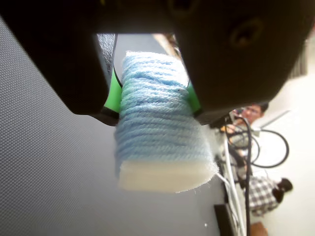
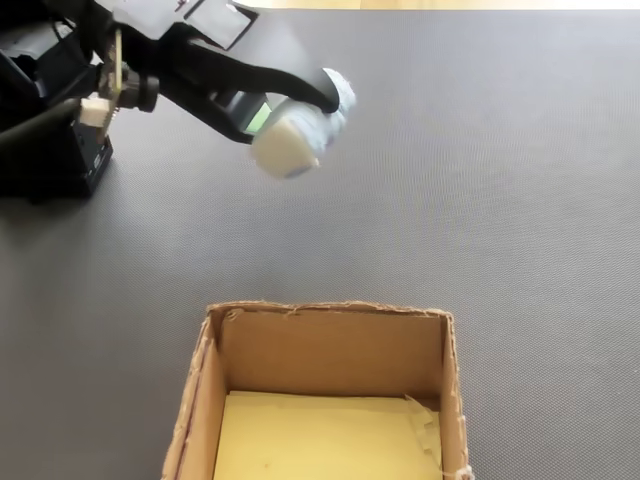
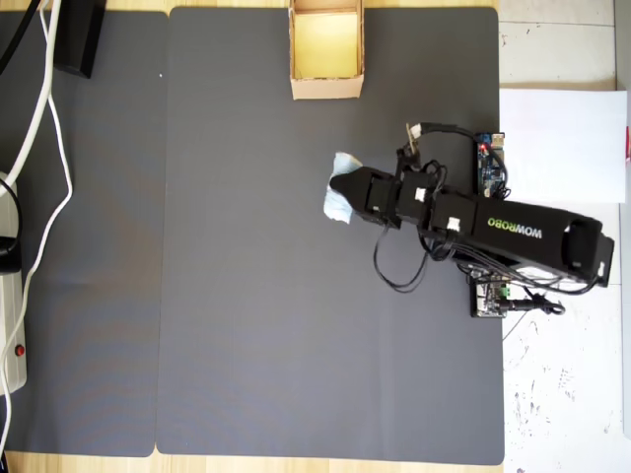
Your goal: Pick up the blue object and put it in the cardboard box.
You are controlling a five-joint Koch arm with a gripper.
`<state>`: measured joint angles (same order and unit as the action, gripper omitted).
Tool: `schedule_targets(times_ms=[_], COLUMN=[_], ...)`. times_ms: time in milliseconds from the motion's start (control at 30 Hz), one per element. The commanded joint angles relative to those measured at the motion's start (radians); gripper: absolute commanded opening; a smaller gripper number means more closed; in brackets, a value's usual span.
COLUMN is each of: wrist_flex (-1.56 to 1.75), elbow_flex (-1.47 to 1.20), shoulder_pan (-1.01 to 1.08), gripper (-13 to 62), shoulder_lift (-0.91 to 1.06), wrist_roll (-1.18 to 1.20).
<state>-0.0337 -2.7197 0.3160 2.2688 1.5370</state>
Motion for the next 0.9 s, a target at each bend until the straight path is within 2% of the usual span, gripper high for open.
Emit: schedule_targets(times_ms=[0, 233, 433, 467, 567, 667, 867], wrist_flex=[0.110, 0.110, 0.110, 0.135, 0.137, 0.135, 0.133], elbow_flex=[0.072, 0.207, 0.419, 0.468, 0.500, 0.699, 0.856], shoulder_pan=[0.008, 0.138, 0.268, 0.321, 0.350, 0.433, 0.522], gripper=[9.1, 9.1, 8.9, -0.4, -0.3, -0.3, -0.3], shoulder_lift=[0.029, -0.020, -0.221, -0.276, -0.318, -0.509, -0.690], wrist_roll=[0.002, -0.028, -0.051, -0.117, -0.117, -0.112, -0.110])
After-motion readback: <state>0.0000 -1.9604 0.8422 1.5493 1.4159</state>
